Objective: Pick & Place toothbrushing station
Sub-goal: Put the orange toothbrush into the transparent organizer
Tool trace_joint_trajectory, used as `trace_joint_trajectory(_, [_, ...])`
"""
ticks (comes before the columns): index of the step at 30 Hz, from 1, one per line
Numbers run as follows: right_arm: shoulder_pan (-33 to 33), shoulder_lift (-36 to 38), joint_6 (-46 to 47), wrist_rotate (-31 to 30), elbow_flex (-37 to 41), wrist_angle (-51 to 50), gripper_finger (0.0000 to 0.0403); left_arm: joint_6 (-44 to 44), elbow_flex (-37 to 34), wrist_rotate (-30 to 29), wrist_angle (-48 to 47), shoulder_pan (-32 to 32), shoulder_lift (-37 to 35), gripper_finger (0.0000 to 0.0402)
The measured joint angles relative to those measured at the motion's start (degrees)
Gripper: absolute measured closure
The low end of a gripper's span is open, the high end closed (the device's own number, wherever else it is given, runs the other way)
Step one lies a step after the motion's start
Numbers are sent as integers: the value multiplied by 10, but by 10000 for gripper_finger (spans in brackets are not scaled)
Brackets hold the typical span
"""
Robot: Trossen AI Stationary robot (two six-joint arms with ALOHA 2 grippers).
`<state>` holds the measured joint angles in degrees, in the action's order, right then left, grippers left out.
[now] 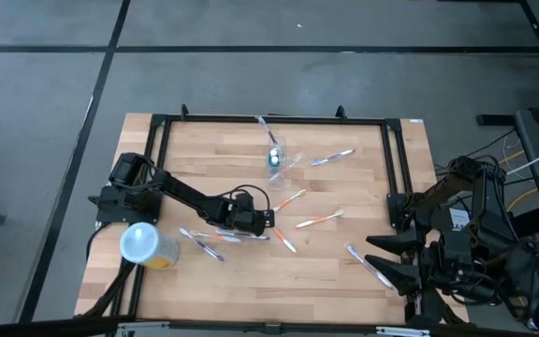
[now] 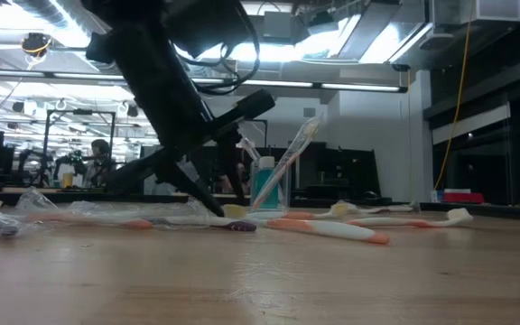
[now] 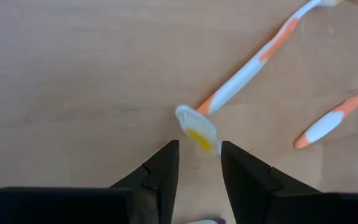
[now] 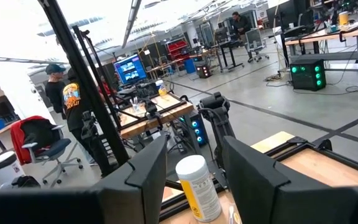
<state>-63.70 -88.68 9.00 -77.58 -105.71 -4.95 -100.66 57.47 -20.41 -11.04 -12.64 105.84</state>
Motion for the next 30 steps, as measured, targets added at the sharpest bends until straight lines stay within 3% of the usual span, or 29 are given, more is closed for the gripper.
trace_joint_trajectory(12, [0,0,2,-6,0,1,243,13,0,2,8,16,0,316])
trace_joint_trajectory(21, [0,0,0,-6,0,1,243,20,0,1,6,16,0,394])
trace_joint_trajectory(30, [0,-3,6,-8,0,3,243,35,0,-23,9,5,-21,400])
